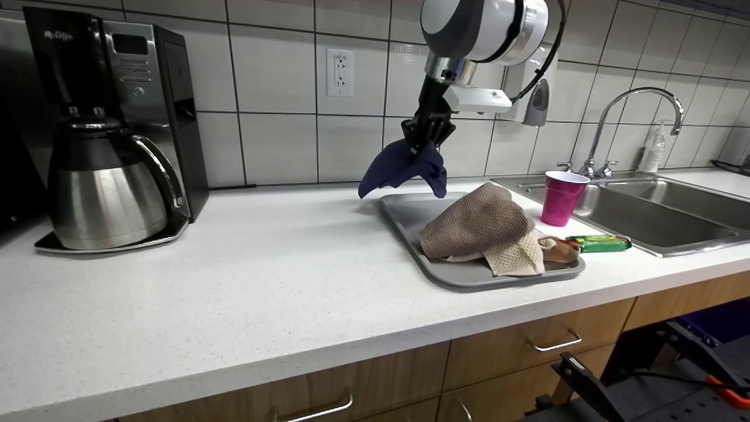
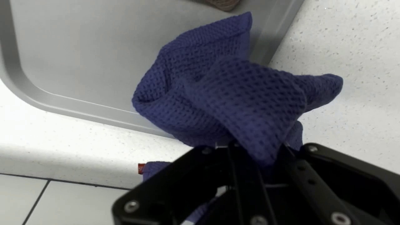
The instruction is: Put the brown and blue towels on the tray
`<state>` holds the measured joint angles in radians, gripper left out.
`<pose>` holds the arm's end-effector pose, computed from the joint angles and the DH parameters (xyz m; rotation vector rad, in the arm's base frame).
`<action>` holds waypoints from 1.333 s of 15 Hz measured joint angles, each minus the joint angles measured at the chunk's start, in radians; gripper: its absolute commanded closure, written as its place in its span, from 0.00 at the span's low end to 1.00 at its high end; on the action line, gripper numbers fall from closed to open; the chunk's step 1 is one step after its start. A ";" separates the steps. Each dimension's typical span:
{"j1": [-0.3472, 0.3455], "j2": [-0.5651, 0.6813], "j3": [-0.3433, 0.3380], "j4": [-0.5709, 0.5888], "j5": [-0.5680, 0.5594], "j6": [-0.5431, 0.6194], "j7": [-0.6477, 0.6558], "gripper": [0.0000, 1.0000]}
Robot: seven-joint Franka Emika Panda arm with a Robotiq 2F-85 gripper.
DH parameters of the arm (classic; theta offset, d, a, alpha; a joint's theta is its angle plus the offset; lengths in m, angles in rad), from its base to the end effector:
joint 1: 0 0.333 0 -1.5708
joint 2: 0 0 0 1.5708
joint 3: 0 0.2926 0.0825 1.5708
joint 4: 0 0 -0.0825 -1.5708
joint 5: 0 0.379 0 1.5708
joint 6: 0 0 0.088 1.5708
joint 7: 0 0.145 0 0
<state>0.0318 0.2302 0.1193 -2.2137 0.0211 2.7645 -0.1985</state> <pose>0.5765 0.0875 0.2527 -3.0315 -0.4950 -0.5001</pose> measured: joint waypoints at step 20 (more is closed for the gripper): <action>0.000 -0.013 -0.122 -0.124 -0.005 -0.002 0.156 0.98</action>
<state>0.0316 0.2169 -0.0025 -2.3376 0.0163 2.7620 -0.0423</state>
